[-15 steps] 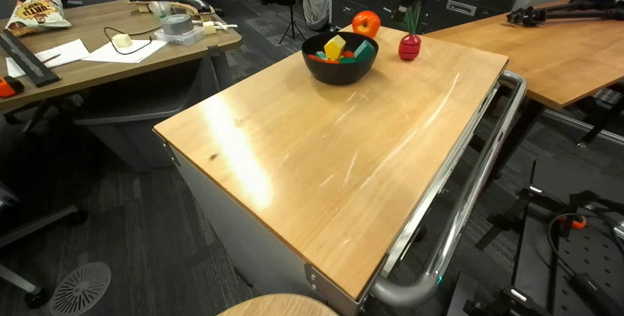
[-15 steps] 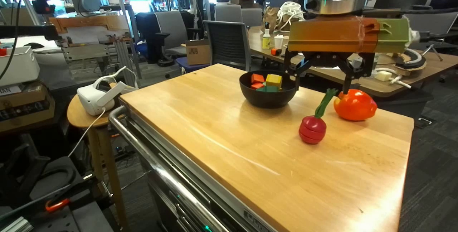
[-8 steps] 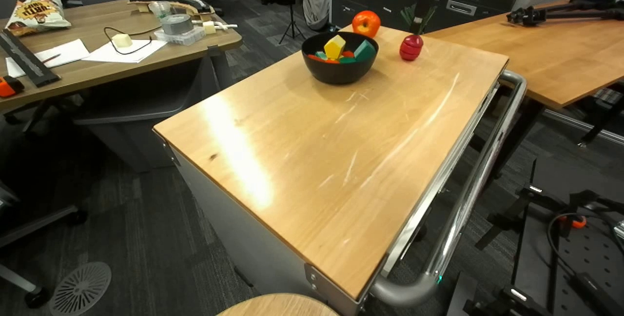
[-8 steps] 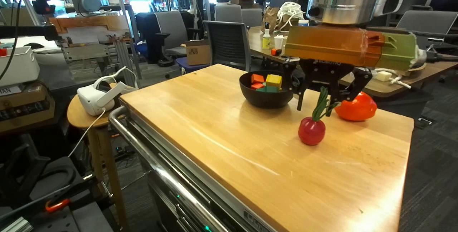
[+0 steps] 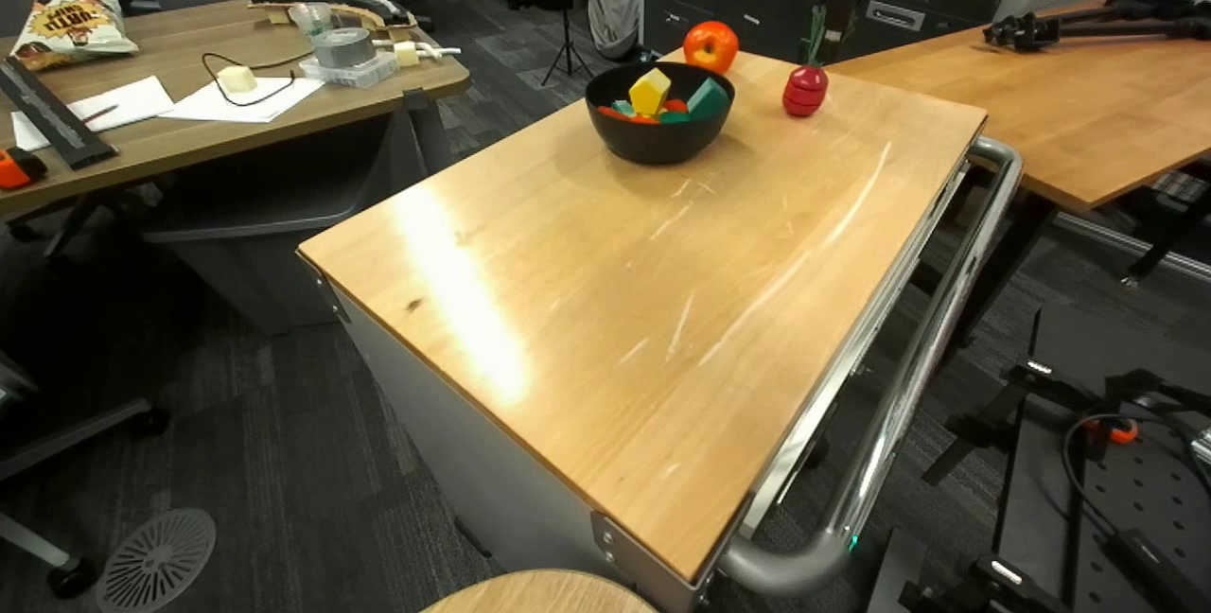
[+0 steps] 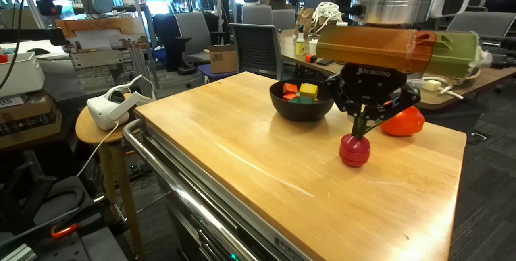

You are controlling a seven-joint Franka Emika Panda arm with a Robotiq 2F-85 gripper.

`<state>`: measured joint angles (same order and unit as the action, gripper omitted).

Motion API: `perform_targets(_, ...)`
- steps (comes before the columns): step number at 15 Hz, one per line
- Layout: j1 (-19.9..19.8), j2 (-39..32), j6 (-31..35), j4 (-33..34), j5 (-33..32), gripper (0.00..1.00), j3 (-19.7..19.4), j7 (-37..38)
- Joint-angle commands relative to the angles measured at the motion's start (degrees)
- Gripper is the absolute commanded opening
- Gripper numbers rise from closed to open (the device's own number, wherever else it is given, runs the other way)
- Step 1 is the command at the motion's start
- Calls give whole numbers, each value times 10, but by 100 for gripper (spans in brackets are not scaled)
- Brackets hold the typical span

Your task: Move the apple to the top right corner of the countertop, place all the blocks inside the black bowl, put the radish in the bowl

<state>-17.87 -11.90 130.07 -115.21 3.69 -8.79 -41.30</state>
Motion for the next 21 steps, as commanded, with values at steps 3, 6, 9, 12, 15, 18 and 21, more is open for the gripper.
perform_targets(3,33,90,17,-35,-39,4,9,-17)
perform_targets(6,64,145,-16,-28,-85,5,21,-28)
perform_targets(9,99,159,-43,12,-71,4,34,-83)
perform_targets(12,127,119,-78,68,-25,4,36,-151)
perform_targets(15,134,54,-123,126,-14,4,42,-164)
perform_targets(18,129,-12,-171,181,-8,4,55,-179)
perform_targets(21,123,-59,-215,228,-5,4,72,-200)
